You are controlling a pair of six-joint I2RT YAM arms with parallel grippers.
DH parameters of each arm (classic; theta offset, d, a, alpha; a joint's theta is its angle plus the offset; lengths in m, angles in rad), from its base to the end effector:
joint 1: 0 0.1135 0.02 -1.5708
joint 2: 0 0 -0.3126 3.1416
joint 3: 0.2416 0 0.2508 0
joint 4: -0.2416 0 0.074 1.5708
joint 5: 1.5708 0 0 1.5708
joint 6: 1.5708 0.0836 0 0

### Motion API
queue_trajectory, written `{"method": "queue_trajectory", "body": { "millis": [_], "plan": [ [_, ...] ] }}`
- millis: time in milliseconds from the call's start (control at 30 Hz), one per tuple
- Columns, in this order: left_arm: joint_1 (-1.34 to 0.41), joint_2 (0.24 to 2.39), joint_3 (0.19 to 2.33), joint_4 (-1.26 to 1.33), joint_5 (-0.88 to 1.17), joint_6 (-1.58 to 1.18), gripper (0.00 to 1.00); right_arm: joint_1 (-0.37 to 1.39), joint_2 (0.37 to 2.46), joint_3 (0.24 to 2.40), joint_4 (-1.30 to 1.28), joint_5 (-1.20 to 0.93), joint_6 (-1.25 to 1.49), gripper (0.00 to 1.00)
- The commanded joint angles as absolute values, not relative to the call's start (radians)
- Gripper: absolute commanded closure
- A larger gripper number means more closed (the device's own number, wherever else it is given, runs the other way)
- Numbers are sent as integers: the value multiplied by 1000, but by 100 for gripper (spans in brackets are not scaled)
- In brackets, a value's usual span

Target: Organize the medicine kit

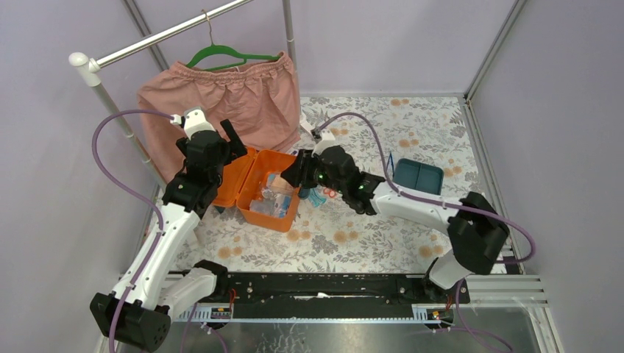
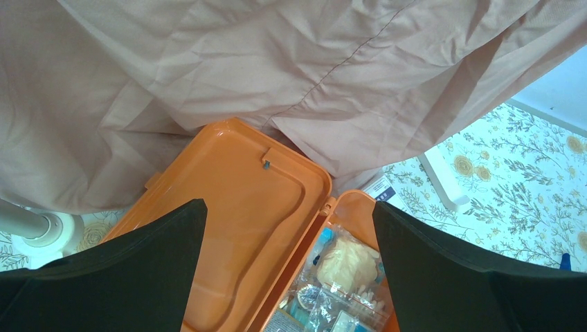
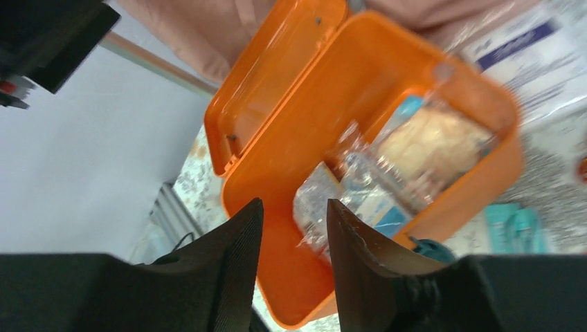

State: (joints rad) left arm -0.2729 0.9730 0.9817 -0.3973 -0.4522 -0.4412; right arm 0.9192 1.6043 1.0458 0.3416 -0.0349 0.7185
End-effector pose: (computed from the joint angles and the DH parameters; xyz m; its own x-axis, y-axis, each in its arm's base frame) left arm 0.2266 -0.0255 0.3775 -0.2672 -0.3241 -0.9075 -0.2887 0.9254 -0.2455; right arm 0.2540 0.3378 0.3139 -0.6349 0.2523 -0.7302 -0.5278 0.5485 0.6485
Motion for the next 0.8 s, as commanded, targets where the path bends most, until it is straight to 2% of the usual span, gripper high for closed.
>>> {"method": "queue_trajectory", "body": {
  "millis": [0, 167, 400, 767],
  "plan": [
    [-267, 971, 976, -372, -453, -451, 1, 887, 1467, 1094, 228, 118, 473, 50],
    [-267, 973, 976, -372, -452, -452, 1, 812, 1366, 1056, 127, 211, 352, 41],
    [-267, 988, 976, -370, -441, -454, 1, 655, 1264, 992, 17, 223, 334, 38],
    [-267, 995, 976, -365, -428, -456, 1, 514, 1285, 1010, -208, 257, 403, 35]
  ]
}}
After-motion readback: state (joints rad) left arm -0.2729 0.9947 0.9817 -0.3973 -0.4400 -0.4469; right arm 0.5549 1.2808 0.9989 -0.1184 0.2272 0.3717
